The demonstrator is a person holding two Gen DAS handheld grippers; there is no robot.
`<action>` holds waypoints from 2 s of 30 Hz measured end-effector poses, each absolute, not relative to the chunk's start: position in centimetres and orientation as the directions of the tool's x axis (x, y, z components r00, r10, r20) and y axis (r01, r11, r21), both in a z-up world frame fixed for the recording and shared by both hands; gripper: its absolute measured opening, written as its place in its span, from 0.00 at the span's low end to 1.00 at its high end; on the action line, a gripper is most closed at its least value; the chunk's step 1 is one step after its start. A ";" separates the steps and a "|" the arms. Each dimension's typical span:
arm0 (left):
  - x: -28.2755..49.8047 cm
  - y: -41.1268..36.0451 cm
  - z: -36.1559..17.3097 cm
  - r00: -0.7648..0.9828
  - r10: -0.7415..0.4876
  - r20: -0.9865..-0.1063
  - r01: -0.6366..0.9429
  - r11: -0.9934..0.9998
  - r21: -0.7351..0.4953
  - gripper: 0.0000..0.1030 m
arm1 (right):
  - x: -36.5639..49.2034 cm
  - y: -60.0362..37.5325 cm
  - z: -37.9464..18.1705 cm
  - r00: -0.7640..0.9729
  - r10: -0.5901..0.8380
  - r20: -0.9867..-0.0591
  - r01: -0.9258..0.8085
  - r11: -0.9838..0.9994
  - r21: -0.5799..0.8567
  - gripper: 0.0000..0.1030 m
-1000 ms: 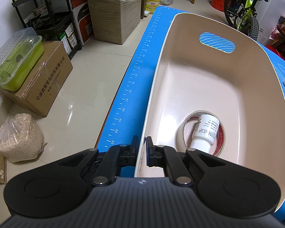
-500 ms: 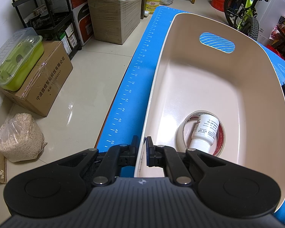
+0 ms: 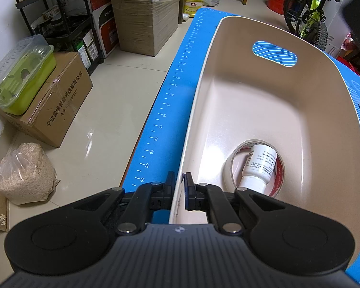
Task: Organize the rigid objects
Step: 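Carry the remote into the bin and open the right gripper, then move the right tool back to the orange-purple toy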
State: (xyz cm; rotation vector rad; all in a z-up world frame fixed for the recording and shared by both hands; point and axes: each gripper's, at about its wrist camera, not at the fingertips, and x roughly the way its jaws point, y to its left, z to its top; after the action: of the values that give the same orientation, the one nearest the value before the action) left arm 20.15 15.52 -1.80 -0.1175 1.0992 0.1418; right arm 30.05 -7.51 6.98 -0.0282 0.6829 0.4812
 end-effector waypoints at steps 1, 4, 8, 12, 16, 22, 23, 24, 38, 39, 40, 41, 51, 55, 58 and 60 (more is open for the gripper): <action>20.2 15.5 -1.8 0.447 0.056 -0.893 -0.172 0.985 -0.025 0.09 | 30.3 -6.5 7.0 0.655 0.437 -0.616 -0.449 0.881 0.147 0.26; 20.2 15.5 -1.8 0.446 0.056 -0.893 -0.172 0.985 -0.024 0.09 | 31.4 -3.7 5.8 0.600 0.482 -0.639 -0.463 0.860 0.214 0.26; 20.1 15.6 -1.8 0.447 0.056 -0.893 -0.170 0.985 -0.023 0.09 | 33.2 -1.1 3.2 0.511 0.520 -0.684 -0.446 0.841 0.307 0.26; 20.1 15.6 -1.8 0.447 0.056 -0.893 -0.170 0.985 -0.023 0.09 | 33.6 1.3 0.4 0.441 0.524 -0.729 -0.413 0.839 0.353 0.26; 20.0 15.6 -1.9 0.447 0.057 -0.893 -0.171 0.985 -0.022 0.09 | 33.8 1.8 -2.2 0.382 0.528 -0.758 -0.368 0.840 0.399 0.26; 20.0 15.6 -1.9 0.447 0.057 -0.893 -0.170 0.985 -0.022 0.09 | 34.1 2.7 -5.1 0.327 0.509 -0.796 -0.331 0.851 0.408 0.26; 20.0 15.6 -1.9 0.447 0.057 -0.893 -0.171 0.985 -0.023 0.09 | 34.1 2.8 -5.4 0.322 0.501 -0.804 -0.328 0.855 0.401 0.26; 20.0 15.6 -1.9 0.447 0.057 -0.893 -0.171 0.985 -0.023 0.09 | 34.1 2.8 -5.7 0.319 0.493 -0.809 -0.327 0.859 0.395 0.26; 20.0 15.7 -1.9 0.447 0.058 -0.893 -0.170 0.985 -0.021 0.09 | 34.5 4.0 -6.7 0.319 0.386 -0.866 -0.347 0.898 0.272 0.37; 20.0 15.7 -1.8 0.448 0.058 -0.892 -0.170 0.985 -0.021 0.09 | 34.5 4.1 -6.7 0.318 0.379 -0.869 -0.349 0.899 0.265 0.39; 20.0 15.7 -1.8 0.447 0.058 -0.893 -0.170 0.985 -0.022 0.09 | 34.5 4.2 -6.7 0.324 0.373 -0.869 -0.352 0.901 0.255 0.45; 20.0 15.7 -1.9 0.447 0.058 -0.892 -0.170 0.985 -0.021 0.09 | 34.5 4.2 -6.6 0.331 0.368 -0.869 -0.351 0.903 0.248 0.47; 20.1 15.8 -1.8 0.447 0.059 -0.893 -0.171 0.985 -0.021 0.09 | 34.5 3.7 -6.0 0.369 0.324 -0.871 -0.332 0.921 0.202 0.67; 20.1 15.8 -1.9 0.447 0.059 -0.893 -0.171 0.985 -0.020 0.09 | 33.4 2.6 -4.1 0.443 0.299 -0.845 -0.363 0.922 0.136 0.70; 20.1 15.8 -1.8 0.447 0.060 -0.893 -0.171 0.985 -0.020 0.09 | 32.2 1.0 -1.8 0.519 0.297 -0.802 -0.385 0.918 0.091 0.71; 20.1 15.8 -1.9 0.447 0.060 -0.893 -0.172 0.985 -0.020 0.09 | 31.6 -0.2 -0.3 0.554 0.306 -0.774 -0.386 0.918 0.087 0.73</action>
State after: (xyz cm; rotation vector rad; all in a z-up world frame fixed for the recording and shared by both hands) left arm 20.09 15.82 -1.86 -0.1129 1.0992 0.1439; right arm 31.65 -0.20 -0.28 -0.0968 0.8946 0.4095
